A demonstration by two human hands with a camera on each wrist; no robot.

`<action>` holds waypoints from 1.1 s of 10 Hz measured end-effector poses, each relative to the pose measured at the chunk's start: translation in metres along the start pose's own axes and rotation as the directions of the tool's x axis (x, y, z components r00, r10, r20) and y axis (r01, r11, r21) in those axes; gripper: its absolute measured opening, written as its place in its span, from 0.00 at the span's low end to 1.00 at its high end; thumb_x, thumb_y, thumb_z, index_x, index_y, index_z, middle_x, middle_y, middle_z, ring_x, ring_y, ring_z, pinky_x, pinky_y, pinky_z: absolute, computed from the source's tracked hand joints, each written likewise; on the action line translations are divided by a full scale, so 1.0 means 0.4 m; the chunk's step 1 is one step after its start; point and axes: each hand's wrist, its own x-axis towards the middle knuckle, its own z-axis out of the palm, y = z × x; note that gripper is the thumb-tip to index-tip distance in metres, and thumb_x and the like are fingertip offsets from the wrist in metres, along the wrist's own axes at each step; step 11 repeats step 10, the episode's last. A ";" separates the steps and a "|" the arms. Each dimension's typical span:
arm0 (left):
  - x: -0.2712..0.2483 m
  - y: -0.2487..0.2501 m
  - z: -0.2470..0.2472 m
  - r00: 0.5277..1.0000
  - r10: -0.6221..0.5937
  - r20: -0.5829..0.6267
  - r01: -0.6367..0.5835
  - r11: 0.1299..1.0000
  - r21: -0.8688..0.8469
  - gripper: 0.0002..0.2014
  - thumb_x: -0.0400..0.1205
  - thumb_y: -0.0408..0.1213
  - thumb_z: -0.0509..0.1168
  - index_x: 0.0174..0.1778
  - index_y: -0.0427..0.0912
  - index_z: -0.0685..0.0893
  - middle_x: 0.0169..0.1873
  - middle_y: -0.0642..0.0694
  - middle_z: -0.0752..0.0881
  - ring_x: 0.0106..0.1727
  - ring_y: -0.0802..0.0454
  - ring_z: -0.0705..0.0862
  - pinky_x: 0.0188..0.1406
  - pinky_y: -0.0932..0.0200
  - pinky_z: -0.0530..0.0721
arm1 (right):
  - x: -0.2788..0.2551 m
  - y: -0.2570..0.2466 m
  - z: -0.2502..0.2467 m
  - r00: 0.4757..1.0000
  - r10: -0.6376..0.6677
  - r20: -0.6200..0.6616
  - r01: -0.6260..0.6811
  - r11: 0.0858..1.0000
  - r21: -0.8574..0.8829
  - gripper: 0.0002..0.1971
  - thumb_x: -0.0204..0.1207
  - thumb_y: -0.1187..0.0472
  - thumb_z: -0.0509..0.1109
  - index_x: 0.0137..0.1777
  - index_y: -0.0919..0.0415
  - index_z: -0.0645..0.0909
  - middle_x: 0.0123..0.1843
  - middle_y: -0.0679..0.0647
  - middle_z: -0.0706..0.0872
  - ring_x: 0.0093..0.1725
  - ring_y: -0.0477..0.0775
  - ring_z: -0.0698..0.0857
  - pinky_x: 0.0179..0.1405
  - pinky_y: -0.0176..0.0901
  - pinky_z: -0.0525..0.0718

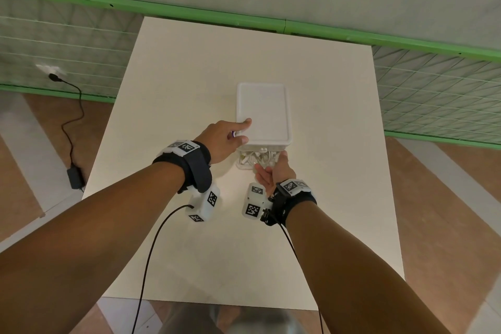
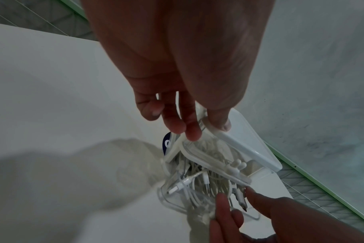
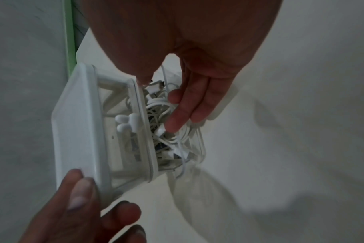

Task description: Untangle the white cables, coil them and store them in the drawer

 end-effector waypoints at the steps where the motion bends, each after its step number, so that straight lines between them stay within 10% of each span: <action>1: -0.003 0.002 -0.002 1.000 -0.002 0.007 0.002 1.000 0.000 0.24 0.87 0.48 0.63 0.80 0.63 0.70 0.39 0.44 0.86 0.46 0.44 0.84 0.45 0.62 0.75 | -0.015 0.007 0.006 0.998 -0.064 0.026 0.062 0.996 0.057 0.24 0.84 0.48 0.65 0.56 0.74 0.80 0.48 0.65 0.92 0.40 0.57 0.95 0.43 0.48 0.94; 3: -0.003 0.003 -0.006 1.000 0.009 0.025 -0.009 1.000 0.005 0.24 0.87 0.47 0.63 0.81 0.62 0.70 0.42 0.40 0.88 0.49 0.42 0.86 0.47 0.61 0.76 | -0.032 0.000 0.028 0.987 -0.118 0.111 0.092 0.972 0.215 0.16 0.81 0.61 0.60 0.64 0.69 0.78 0.51 0.61 0.93 0.51 0.58 0.94 0.65 0.53 0.86; 6: -0.001 0.004 -0.010 0.999 0.023 0.031 -0.023 1.000 0.016 0.24 0.87 0.46 0.63 0.81 0.61 0.70 0.39 0.45 0.85 0.47 0.44 0.85 0.48 0.60 0.77 | -0.031 -0.012 0.022 0.993 -0.021 0.115 -0.011 0.964 0.266 0.17 0.86 0.60 0.54 0.67 0.69 0.76 0.55 0.63 0.91 0.56 0.61 0.92 0.69 0.54 0.83; 11: -0.095 -0.020 -0.020 0.969 -0.025 -0.245 0.020 1.000 -0.021 0.22 0.90 0.44 0.55 0.81 0.64 0.68 0.38 0.55 0.84 0.41 0.52 0.83 0.48 0.56 0.80 | -0.028 -0.049 -0.038 0.986 -0.090 -0.141 0.115 0.977 0.180 0.13 0.81 0.64 0.60 0.55 0.68 0.84 0.45 0.58 0.89 0.40 0.53 0.86 0.34 0.43 0.82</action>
